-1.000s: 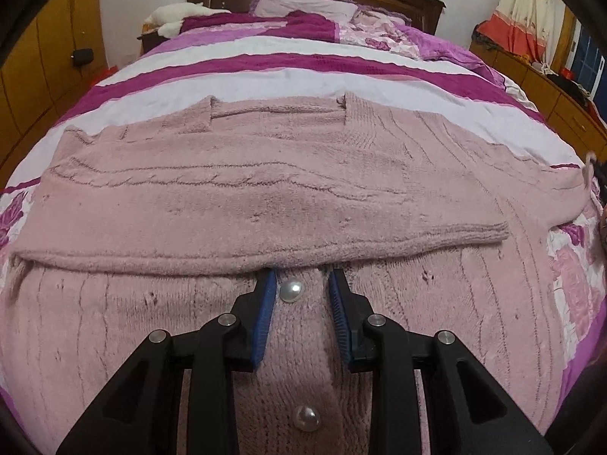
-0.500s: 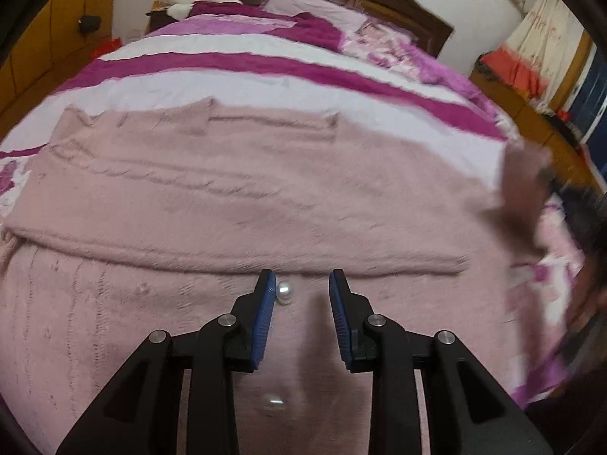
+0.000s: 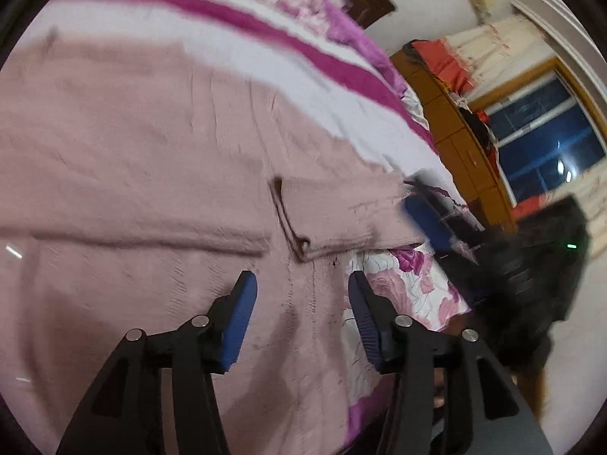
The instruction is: Fold small clothes
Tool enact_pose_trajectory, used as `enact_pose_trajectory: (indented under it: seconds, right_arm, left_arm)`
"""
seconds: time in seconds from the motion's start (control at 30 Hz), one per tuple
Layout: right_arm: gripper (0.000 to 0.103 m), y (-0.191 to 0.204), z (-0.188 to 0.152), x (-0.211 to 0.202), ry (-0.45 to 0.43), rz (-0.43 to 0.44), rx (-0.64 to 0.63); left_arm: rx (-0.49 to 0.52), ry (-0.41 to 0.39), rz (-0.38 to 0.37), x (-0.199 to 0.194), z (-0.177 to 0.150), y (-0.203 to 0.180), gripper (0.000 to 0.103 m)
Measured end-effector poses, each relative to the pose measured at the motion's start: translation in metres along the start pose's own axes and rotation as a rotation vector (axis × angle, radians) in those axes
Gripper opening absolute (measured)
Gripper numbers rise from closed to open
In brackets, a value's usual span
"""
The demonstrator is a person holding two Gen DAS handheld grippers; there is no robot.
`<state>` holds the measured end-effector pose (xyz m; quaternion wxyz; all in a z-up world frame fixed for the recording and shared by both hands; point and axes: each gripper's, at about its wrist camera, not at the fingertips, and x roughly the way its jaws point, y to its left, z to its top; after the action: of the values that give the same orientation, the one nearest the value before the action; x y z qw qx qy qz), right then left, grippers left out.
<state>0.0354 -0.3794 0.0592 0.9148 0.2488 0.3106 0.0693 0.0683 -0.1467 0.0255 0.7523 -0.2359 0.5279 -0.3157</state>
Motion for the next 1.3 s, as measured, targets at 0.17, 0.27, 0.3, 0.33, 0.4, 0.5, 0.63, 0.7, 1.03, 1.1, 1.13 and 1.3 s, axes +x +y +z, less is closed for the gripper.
enact_pose_trajectory:
  seconds: [0.17,0.27,0.3,0.33,0.4,0.5,0.63,0.7,1.03,1.1,1.13,1.3]
  right_arm:
    - [0.049,-0.030,0.022,-0.011,-0.073,0.003,0.104]
    - [0.049,-0.051,0.018,0.000,-0.009,0.084,0.186]
    - [0.049,-0.055,0.016,0.006,0.026,0.126,0.207]
    - [0.049,-0.059,0.013,0.013,0.052,0.152,0.229]
    - [0.047,-0.063,0.007,0.021,0.090,0.218,0.275]
    - [0.046,-0.062,0.007,0.022,0.093,0.248,0.272]
    - [0.046,-0.050,0.019,0.003,0.020,0.180,0.170]
    - [0.046,-0.047,0.026,-0.006,-0.010,0.129,0.133]
    - [0.047,-0.054,0.045,-0.016,-0.052,-0.192,0.045]
    - [0.047,-0.059,0.044,-0.007,-0.002,-0.242,0.057]
    - [0.047,-0.061,0.042,-0.002,0.025,-0.261,0.060]
    - [0.047,-0.060,0.021,0.028,0.172,-0.262,0.089]
  left_arm:
    - [-0.124,-0.047,-0.032,0.032,0.003,0.009,0.027]
    - [-0.168,-0.114,-0.047,0.037,0.009,0.008,0.027]
    - [-0.176,-0.121,-0.050,0.042,0.011,0.005,0.027]
    - [-0.179,-0.121,-0.052,0.045,0.013,0.004,0.027]
    - [-0.194,-0.120,-0.065,0.053,0.015,0.001,0.024]
    - [-0.212,-0.095,-0.077,0.064,0.021,-0.006,0.000]
    - [-0.106,-0.093,-0.006,0.059,0.022,-0.021,0.000]
    - [-0.037,-0.091,0.031,0.051,0.027,-0.031,0.000]
    - [0.102,-0.284,0.065,-0.091,0.044,-0.016,0.000]
    - [0.097,-0.326,0.114,-0.126,0.052,0.003,0.000]
    - [0.092,-0.334,0.135,-0.139,0.057,0.013,0.000]
    - [0.061,-0.336,0.229,-0.182,0.076,0.061,0.000]
